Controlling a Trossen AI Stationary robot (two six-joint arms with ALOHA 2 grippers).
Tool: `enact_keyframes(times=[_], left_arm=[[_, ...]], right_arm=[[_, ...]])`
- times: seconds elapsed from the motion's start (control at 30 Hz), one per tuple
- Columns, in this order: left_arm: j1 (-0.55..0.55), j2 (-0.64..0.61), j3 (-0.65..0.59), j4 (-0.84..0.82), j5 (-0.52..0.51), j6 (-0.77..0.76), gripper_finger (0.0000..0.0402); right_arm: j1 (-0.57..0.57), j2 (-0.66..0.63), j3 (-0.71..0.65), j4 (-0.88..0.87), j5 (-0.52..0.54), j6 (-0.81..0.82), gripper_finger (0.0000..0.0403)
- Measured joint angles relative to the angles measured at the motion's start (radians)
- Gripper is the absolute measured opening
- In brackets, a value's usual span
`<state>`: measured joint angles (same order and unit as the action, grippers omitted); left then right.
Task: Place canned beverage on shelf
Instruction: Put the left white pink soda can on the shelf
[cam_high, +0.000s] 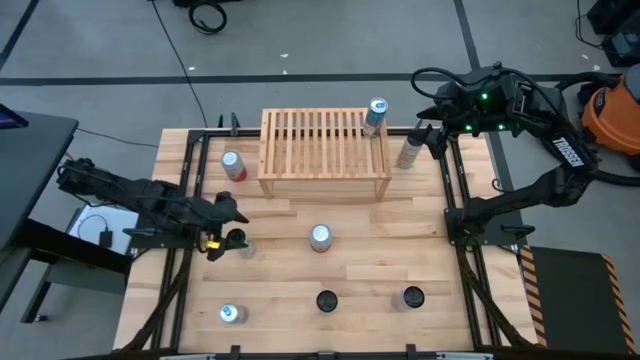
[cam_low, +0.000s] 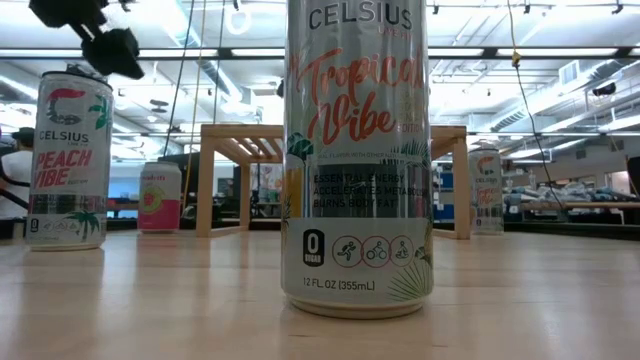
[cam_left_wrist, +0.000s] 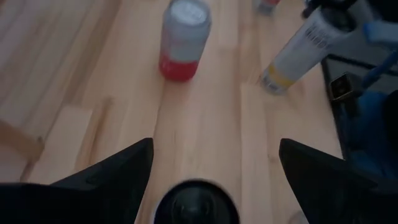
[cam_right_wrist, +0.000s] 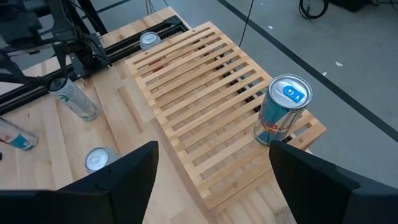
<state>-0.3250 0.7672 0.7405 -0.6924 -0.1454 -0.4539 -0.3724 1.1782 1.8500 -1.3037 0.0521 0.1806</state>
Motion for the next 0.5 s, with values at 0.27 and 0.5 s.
enact_keyframes(times=[0.27, 0.5], left_arm=[[0.001, 0.025, 0.011, -0.068, 0.000, -0.010, 0.0355], [0.001, 0.032, 0.011, -0.124, 0.000, -0.010, 0.0355]], right_arm=[[0.000, 0.000, 0.000, 0.000, 0.000, 0.000, 0.0316], [0.000, 0.000, 0.000, 0.000, -0.001, 0.000, 0.0316]])
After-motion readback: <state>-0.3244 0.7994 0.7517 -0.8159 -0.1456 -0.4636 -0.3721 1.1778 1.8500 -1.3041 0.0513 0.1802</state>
